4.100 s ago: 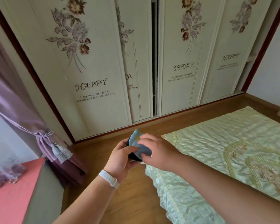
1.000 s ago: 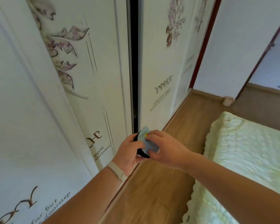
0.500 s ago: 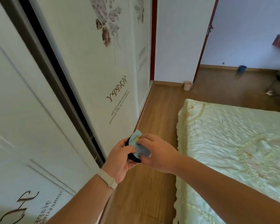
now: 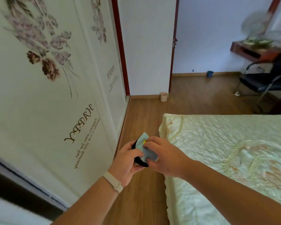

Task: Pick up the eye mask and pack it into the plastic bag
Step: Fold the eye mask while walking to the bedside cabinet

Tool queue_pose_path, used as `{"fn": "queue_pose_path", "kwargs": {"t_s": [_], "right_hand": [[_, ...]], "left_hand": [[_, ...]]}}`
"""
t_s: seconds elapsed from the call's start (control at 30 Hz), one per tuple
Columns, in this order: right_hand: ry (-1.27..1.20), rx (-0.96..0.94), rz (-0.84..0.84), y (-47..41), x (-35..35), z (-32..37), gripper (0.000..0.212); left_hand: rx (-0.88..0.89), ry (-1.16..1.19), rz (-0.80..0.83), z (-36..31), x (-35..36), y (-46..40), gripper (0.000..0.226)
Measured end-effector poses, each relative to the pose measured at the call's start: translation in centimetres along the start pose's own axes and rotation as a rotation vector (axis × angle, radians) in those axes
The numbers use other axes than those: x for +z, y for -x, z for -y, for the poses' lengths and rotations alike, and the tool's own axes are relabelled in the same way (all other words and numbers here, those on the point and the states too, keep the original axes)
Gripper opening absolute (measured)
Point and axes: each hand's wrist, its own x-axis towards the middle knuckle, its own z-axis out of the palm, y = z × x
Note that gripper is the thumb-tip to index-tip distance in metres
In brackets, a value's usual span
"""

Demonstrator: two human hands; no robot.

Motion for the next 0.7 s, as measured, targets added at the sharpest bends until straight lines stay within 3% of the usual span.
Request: {"fn": "queue_pose_path", "kwargs": {"t_s": [0.3,0.7], "right_hand": [[0.045,0.127,-0.015,-4.8,-0.6,-6.9,0.040],[0.119,0.212,-0.074,-22.0,-0.7,-13.1,0.040]], "left_hand": [[-0.086,-0.025,0.116,-2.5,2.0,-10.3,0.039],[-0.103,-0.015,0.227,-13.6,-1.6,-27.3,0.040]]}}
